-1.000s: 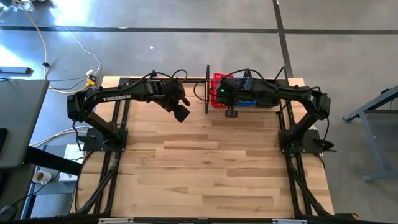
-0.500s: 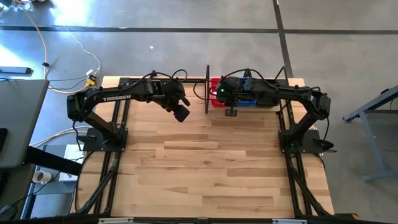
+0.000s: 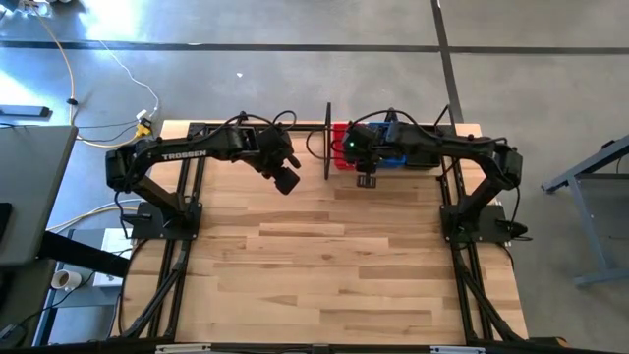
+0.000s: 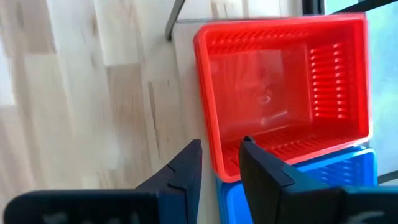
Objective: Stack baskets on shelf by color
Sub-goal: Return to Home Position
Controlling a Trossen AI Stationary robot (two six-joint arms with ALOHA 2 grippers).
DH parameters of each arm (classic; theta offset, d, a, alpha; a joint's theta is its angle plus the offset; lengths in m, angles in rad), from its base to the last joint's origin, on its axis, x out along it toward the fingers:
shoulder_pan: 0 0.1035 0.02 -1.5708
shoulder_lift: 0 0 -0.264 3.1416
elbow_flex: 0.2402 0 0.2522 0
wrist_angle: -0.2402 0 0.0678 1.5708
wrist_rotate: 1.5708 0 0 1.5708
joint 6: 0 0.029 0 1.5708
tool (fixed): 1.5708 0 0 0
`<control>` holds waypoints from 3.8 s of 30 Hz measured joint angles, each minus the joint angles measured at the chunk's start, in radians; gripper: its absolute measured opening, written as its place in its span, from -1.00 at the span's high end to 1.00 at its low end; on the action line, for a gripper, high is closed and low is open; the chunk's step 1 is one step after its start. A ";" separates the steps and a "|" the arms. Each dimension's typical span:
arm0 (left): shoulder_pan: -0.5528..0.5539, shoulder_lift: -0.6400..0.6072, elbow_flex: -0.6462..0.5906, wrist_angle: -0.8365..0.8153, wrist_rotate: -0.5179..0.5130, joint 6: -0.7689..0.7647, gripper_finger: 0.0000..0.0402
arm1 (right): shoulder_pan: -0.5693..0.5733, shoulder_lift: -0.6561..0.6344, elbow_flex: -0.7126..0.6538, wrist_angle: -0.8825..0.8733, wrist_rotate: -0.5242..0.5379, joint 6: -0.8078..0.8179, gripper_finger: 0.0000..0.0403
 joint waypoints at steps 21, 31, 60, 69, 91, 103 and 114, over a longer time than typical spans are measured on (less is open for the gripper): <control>-0.293 -0.386 -0.195 0.187 -0.173 0.051 0.28 | 0.047 -0.006 0.150 0.058 -0.235 0.400 0.55; -0.407 -0.650 -0.498 0.398 -0.174 0.018 0.28 | 0.186 -0.016 0.264 0.142 -0.232 0.597 0.55; -0.610 -1.379 -1.042 0.711 -0.262 0.089 0.28 | 0.393 -0.074 0.409 0.012 0.012 0.603 0.55; -0.608 -1.501 -1.166 0.762 -0.266 0.085 0.28 | 0.440 -0.311 0.409 -0.211 0.295 0.606 0.55; -0.608 -1.490 -1.172 0.706 -0.353 0.114 0.28 | 0.673 -1.019 -0.135 -0.179 0.524 0.676 0.55; -0.608 -1.490 -1.172 0.706 -0.355 0.114 0.28 | 0.673 -1.299 -0.754 0.362 0.432 0.609 0.55; -0.608 -1.490 -1.172 0.706 -0.355 0.114 0.28 | 0.673 -1.418 -1.080 0.678 0.338 0.641 0.55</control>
